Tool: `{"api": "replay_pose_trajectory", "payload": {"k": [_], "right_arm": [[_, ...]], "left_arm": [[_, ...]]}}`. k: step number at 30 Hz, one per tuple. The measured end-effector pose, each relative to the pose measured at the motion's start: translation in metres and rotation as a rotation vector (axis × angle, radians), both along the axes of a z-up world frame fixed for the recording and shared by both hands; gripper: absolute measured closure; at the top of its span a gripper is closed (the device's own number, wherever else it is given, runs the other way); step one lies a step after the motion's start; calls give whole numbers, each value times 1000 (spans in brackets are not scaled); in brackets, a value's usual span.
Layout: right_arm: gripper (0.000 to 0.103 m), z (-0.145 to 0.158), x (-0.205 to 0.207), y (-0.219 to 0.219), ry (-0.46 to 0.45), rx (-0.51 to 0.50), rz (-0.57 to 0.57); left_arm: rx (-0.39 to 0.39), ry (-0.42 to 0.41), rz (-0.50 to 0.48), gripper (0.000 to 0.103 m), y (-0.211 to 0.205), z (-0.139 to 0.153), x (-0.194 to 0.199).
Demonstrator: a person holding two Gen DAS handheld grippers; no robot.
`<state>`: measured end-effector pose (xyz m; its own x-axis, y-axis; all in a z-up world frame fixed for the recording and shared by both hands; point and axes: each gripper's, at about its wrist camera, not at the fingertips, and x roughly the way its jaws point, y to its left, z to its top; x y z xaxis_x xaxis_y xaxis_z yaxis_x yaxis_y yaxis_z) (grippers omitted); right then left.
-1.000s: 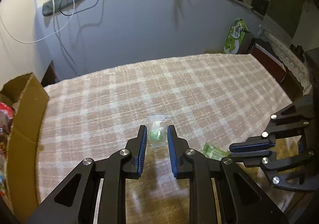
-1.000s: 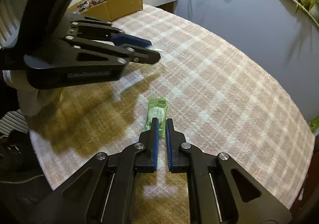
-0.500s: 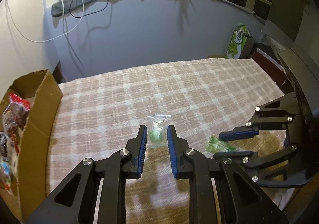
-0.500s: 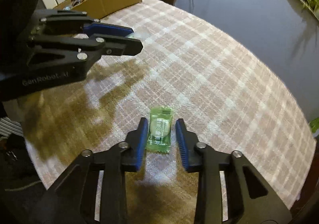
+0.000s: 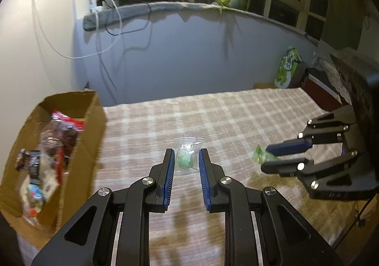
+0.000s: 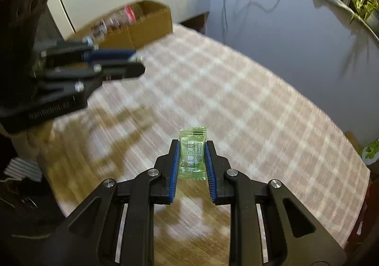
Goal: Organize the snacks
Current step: 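Carry the green candy over the box and open the right gripper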
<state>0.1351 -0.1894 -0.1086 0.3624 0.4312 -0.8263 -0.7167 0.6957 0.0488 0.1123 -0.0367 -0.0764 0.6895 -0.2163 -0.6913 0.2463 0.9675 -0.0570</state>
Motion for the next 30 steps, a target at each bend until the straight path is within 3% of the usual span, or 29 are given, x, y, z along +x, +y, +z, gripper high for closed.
{"api": "replay_pose_trajectory", "payload": {"k": [8, 20, 30], "right_arm": [[81, 41, 2, 48, -61, 116, 22], [81, 66, 16, 129, -118, 209, 81], [81, 73, 25, 195, -110, 251, 135]], "left_arm": [[-11, -49, 78, 84, 42, 18, -16], [-23, -88, 214, 84, 114, 29, -27], [-25, -80, 302, 84, 156, 22, -29]]}}
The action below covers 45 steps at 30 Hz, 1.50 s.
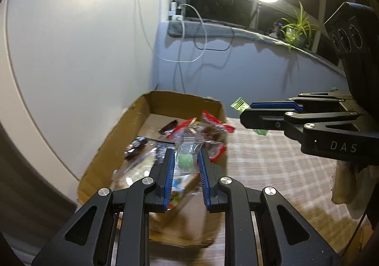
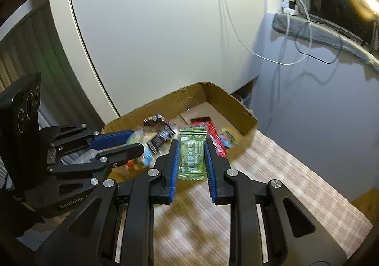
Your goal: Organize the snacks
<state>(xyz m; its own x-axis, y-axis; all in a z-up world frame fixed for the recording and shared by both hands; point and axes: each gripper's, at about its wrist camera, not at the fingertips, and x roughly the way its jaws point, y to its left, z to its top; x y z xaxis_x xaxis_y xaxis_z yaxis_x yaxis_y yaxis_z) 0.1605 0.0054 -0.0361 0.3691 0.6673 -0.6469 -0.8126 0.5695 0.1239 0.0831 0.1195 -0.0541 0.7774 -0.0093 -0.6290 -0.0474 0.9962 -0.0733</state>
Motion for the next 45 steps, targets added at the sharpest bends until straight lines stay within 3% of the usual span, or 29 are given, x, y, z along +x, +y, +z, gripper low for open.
{"api": "replay_pose_trajectory", "payload": {"k": [10, 29, 30, 34, 38, 40, 45], "right_arm": [[81, -16, 12, 42, 27, -55, 36], [80, -24, 20, 53, 10, -97, 29], [78, -24, 20, 53, 10, -97, 28], [49, -23, 19, 52, -6, -94, 20], [30, -20, 19, 51, -26, -93, 6], [18, -18, 19, 50, -41, -91, 1], [10, -16, 17, 52, -63, -101, -4]], "left_arm": [[8, 35, 52, 84, 26, -9, 5], [7, 46, 73, 83, 35, -12, 12], [8, 46, 73, 83, 35, -12, 12], [16, 47, 74, 75, 34, -12, 12], [24, 41, 79, 41, 34, -11, 10], [31, 37, 76, 38, 34, -11, 9], [41, 40, 79, 30, 33, -12, 10]]}}
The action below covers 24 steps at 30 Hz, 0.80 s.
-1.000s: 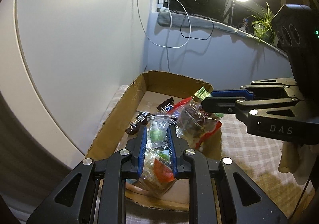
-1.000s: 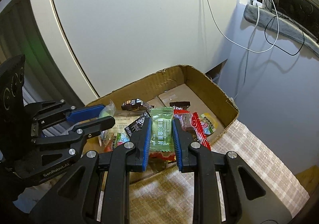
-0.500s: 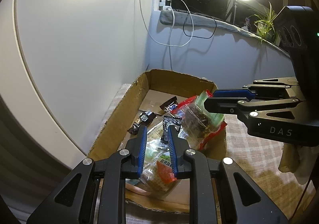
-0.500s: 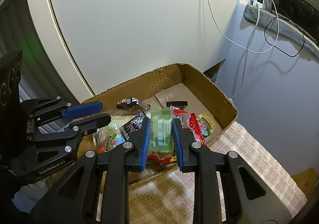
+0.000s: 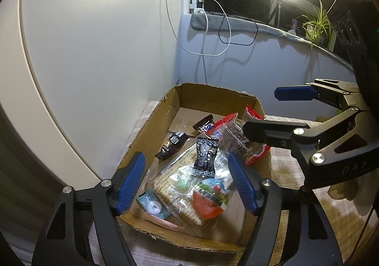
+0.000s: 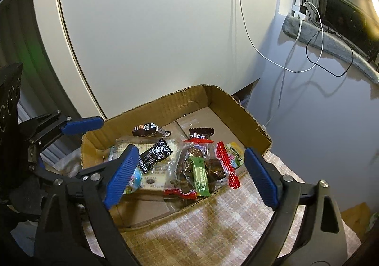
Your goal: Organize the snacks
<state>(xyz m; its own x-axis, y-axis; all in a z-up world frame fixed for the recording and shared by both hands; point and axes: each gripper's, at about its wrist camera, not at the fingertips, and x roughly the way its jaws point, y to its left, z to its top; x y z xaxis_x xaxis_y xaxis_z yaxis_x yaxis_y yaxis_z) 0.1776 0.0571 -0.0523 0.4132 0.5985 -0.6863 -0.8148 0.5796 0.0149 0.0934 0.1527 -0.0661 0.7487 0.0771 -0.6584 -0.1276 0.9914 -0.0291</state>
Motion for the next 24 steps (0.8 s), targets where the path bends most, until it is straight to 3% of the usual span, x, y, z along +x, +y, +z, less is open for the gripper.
{"api": "replay_pose_trajectory", "payload": {"k": [4, 24], "right_arm": [[10, 0, -3, 1, -12, -12, 2], [9, 2, -10, -4, -10, 10, -10]], "left_arm": [[6, 2, 4, 26, -1, 0, 0], [9, -5, 17, 26, 1, 3, -4]]}}
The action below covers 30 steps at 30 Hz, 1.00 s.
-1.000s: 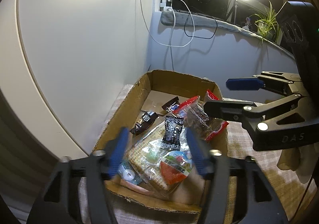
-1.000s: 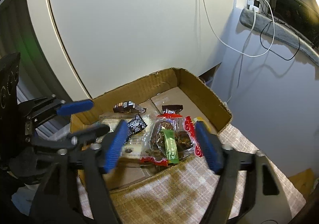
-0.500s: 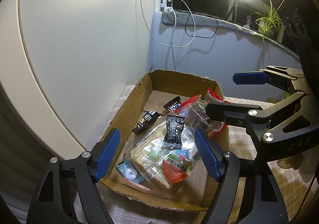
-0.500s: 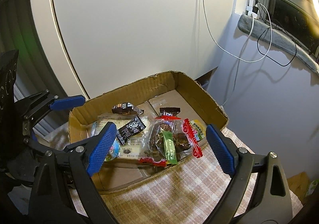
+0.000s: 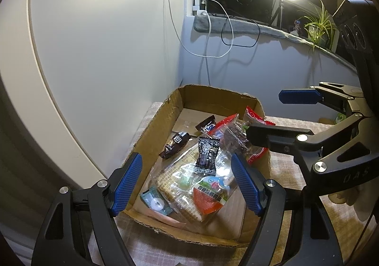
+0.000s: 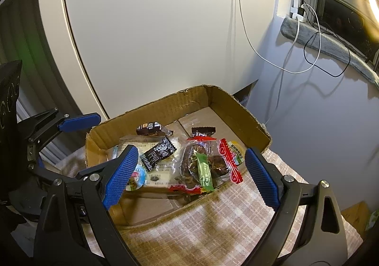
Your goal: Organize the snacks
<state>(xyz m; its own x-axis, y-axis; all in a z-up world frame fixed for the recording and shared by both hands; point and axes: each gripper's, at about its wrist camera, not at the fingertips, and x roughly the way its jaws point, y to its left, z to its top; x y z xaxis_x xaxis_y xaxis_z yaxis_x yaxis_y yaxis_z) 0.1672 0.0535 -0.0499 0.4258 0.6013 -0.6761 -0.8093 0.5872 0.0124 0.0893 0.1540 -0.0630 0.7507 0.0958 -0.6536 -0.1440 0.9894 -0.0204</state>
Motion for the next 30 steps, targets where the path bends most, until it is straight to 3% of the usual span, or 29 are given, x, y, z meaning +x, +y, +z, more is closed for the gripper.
{"api": "replay_pose_trajectory", "payload": {"k": [21, 30], "right_arm": [[9, 13, -35, -25, -9, 91, -30], [9, 16, -58, -61, 24, 177, -127]], "left_arm": [[0, -55, 40, 26, -8, 18, -32], [10, -85, 69, 26, -23, 24, -55]]}}
